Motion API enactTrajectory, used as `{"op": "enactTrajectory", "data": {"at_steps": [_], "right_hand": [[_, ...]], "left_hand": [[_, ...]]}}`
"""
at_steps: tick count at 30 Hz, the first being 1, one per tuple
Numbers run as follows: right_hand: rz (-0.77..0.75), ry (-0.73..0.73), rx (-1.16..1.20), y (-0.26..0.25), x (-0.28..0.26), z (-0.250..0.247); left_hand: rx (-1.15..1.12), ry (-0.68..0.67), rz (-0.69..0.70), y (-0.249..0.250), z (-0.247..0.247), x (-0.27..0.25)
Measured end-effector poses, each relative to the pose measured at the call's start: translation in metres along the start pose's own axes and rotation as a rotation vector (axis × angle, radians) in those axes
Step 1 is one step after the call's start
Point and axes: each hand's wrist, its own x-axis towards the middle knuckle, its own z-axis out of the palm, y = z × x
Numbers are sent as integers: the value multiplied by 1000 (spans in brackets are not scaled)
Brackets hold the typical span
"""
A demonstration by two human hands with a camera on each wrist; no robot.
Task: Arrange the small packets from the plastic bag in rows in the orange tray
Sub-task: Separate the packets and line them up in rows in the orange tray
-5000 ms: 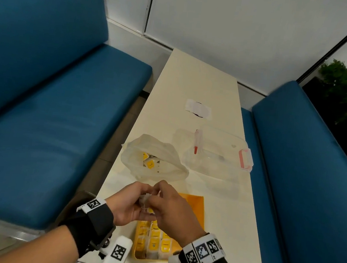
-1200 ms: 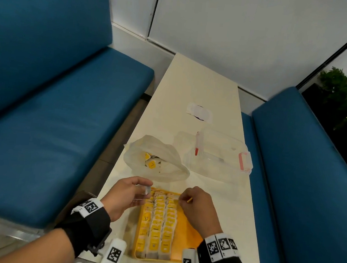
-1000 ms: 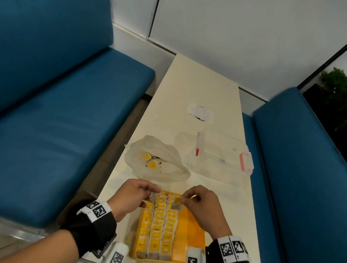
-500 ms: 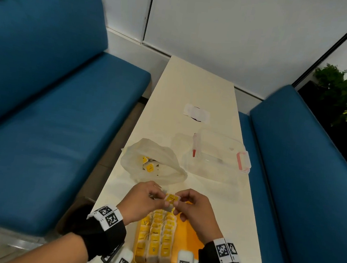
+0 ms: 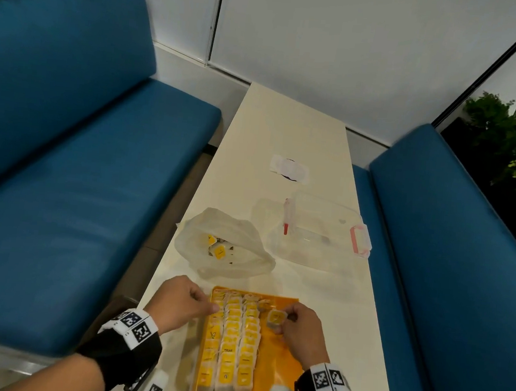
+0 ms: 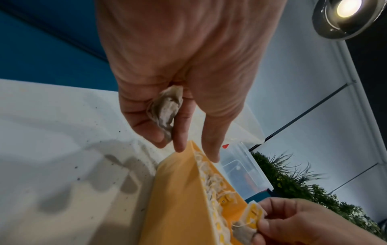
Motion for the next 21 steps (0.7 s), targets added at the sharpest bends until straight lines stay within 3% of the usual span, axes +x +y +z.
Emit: {"op": "enactTrajectory", "data": {"at_steps": [8, 16, 21], "right_hand": [[15, 11, -173, -2, 14, 26], [160, 78, 27, 14, 36, 46], [200, 125, 107, -3, 24, 43]], "left_hand": [[21, -54, -54, -7, 13, 2], [-11, -54, -74, -9, 13, 2], [-7, -69, -75, -7, 10, 0]]}}
